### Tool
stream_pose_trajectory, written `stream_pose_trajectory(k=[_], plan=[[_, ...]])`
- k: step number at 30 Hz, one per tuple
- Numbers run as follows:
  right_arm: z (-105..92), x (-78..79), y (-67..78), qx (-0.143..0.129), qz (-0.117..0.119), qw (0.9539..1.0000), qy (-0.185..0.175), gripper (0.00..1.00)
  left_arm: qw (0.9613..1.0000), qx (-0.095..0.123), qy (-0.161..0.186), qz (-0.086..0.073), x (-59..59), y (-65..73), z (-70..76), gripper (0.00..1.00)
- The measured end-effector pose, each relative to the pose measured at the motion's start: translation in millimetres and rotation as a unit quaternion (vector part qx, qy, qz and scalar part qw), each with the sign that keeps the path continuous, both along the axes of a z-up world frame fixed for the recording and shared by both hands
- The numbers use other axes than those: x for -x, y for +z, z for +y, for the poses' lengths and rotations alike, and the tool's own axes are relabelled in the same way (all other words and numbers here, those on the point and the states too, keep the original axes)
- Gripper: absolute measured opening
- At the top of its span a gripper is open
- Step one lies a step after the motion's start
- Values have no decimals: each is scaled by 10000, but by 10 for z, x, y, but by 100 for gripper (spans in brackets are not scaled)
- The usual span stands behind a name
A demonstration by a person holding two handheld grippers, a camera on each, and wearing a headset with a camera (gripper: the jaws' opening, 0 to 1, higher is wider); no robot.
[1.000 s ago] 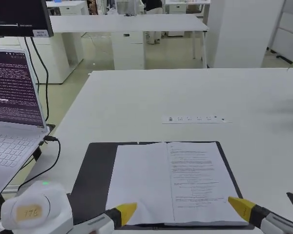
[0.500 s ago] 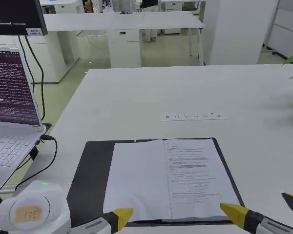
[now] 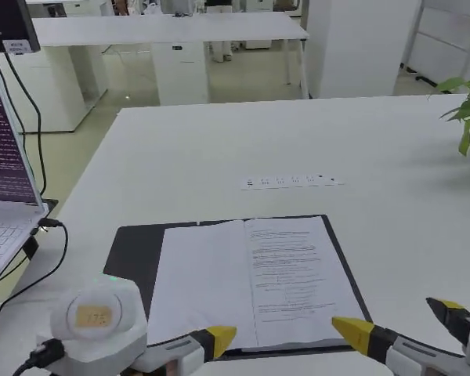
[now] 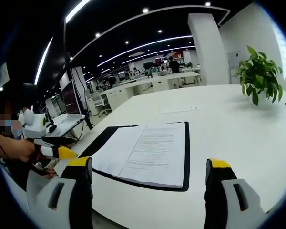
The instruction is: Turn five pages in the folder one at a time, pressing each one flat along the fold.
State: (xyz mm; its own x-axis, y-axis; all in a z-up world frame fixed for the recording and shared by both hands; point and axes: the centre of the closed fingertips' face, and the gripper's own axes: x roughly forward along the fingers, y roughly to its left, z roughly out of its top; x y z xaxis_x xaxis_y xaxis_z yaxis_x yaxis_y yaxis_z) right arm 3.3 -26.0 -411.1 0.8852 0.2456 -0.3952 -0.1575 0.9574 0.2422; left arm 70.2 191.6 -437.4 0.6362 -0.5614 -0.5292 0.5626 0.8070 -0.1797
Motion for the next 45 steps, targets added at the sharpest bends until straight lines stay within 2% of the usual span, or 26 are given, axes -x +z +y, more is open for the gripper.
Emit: stream_pose_trajectory(k=[4, 6, 7, 11, 13, 17, 25, 34, 45], plan=[[-8, -14, -13, 46, 0, 10000, 6, 99, 9997, 14, -239, -17, -61, -73, -291, 99], [-15, -27, -20, -1, -2, 10000, -18, 99, 9993, -30, -363, 114, -63, -158, -411, 99], [-21, -32, -30, -1, 13, 10000, -32, 99, 9992, -6, -374, 130, -77, -175, -456, 99], [-22, -48, -58, 9, 34, 10000, -39, 99, 9984, -17, -564, 83, -107, -257, -684, 98], [-32, -59, -77, -6, 53, 10000, -67, 99, 9977, -24, -672, 93, -105, -296, -793, 94], [-56, -92, -115, -43, 82, 9999, -122, 100, 9966, 45, -810, 114, -114, -375, -1011, 93], [-96, -155, -121, -72, 83, 9998, -168, 99, 9942, 59, -1075, 62, -136, -533, -1397, 90], [-147, -202, -144, -121, 90, 9997, -205, 99, 9936, 110, -1120, -57, -211, -654, -1688, 85], [-157, -247, -186, -232, 111, 9993, -260, 99, 9922, 72, -1223, -248, -219, -793, -1960, 81]])
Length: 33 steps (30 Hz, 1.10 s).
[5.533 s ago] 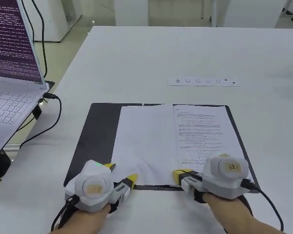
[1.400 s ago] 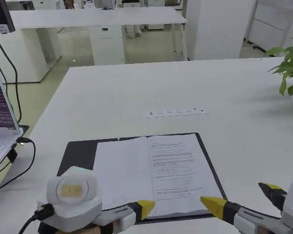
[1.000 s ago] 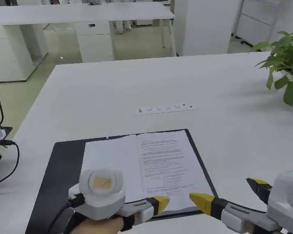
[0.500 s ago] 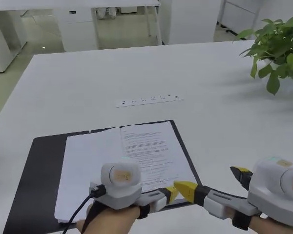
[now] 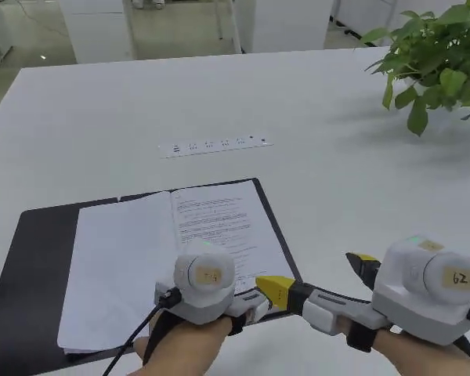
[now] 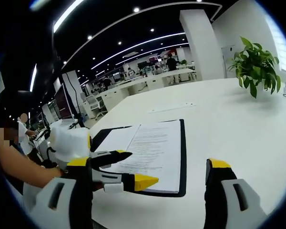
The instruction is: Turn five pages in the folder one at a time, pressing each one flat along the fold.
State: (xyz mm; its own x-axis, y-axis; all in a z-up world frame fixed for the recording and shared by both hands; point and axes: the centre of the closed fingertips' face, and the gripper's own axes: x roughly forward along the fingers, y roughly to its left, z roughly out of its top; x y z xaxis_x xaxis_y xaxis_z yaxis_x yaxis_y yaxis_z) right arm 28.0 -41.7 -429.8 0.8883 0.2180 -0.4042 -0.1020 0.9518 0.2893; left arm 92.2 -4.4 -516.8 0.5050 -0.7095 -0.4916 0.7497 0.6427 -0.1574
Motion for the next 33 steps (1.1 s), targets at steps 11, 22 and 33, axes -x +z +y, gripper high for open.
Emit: stream_pose_trajectory(k=[11, 22, 33], plan=[[-8, -22, -58, -91, 49, 9999, -37, 98, 9988, -343, 61, -342, -57, -250, -35, 73], [-76, -3, -123, -169, 127, 9997, -99, 98, 9965, -256, 9, -799, -47, -322, 15, 71], [12, 37, -228, -209, 274, 9994, 30, 98, 9953, 40, 40, -962, -79, -311, 55, 59]])
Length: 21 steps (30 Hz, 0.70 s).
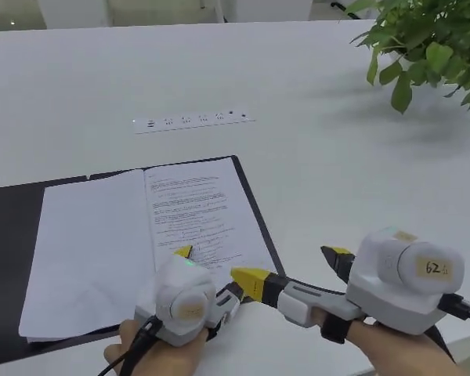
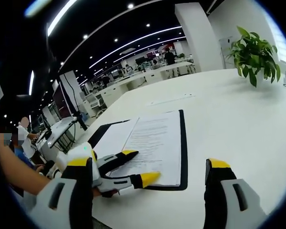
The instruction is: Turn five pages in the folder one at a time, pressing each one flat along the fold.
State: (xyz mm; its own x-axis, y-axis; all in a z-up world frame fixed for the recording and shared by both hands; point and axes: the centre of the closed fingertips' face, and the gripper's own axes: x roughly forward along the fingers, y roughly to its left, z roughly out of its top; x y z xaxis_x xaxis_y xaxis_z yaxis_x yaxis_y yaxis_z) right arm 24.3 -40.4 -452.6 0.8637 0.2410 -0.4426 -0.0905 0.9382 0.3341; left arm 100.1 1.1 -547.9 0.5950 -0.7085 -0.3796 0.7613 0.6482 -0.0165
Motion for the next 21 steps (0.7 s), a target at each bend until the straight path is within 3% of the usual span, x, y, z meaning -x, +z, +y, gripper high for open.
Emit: stream_pose_trajectory(k=[6, 21], plan=[[55, 12, -40, -53, 58, 10000, 43, 98, 9999, 100, -75, 50, 54, -11, -55, 48], [147, 36, -113, -91, 160, 9998, 119, 98, 9996, 138, 193, 126, -66, -19, 27, 30]])
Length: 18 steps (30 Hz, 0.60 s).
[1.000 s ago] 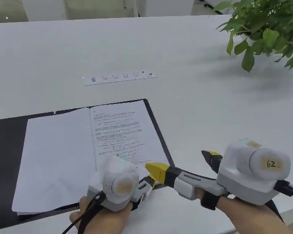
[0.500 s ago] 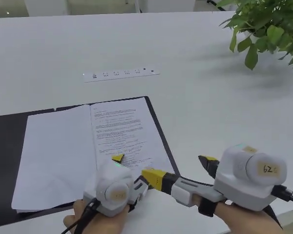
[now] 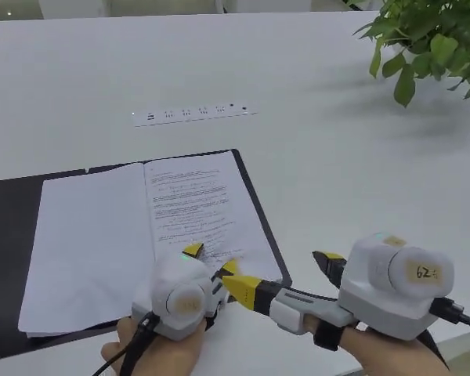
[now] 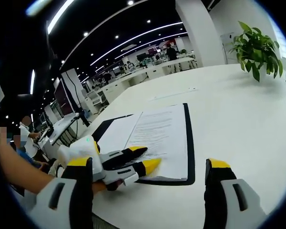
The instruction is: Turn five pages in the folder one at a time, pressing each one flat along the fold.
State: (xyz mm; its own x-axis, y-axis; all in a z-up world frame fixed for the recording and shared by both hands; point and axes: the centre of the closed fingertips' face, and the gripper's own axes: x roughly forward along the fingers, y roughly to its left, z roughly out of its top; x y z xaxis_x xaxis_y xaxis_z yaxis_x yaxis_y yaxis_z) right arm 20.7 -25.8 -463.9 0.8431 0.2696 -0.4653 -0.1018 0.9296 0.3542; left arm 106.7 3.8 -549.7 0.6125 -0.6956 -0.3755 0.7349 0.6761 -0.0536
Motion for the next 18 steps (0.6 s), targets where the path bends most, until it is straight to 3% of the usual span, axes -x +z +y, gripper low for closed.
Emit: stream_pose_trajectory(k=[1, 3, 5, 7, 10, 14, 16, 18], plan=[[5, 1, -3, -3, 8, 10000, 3, 98, 9999, 99, 85, 111, -25, -3, 7, 28], [15, 1, -7, -14, 5, 10000, 6, 98, 10000, 28, 65, 64, -33, 4, 17, 25], [32, 6, -19, -35, 35, 10000, 22, 98, 9985, 213, 413, 306, -108, -2, 98, 12], [46, 4, -24, -42, 30, 10000, 31, 97, 9998, 67, 140, 153, -84, -1, 69, 12], [84, -15, -51, -140, 69, 9999, 42, 96, 9997, 79, 137, 200, -83, 4, 71, 11], [198, -29, -84, -923, 328, 9951, -150, 83, 9995, 145, 134, 251, -73, 5, 70, 10], [236, -37, -118, -1432, 501, 9878, -341, 74, 9995, 151, 135, 257, -69, 7, 70, 10], [253, -51, -168, -1920, 689, 9773, -577, 64, 9995, 156, 126, 245, -67, 7, 70, 10]])
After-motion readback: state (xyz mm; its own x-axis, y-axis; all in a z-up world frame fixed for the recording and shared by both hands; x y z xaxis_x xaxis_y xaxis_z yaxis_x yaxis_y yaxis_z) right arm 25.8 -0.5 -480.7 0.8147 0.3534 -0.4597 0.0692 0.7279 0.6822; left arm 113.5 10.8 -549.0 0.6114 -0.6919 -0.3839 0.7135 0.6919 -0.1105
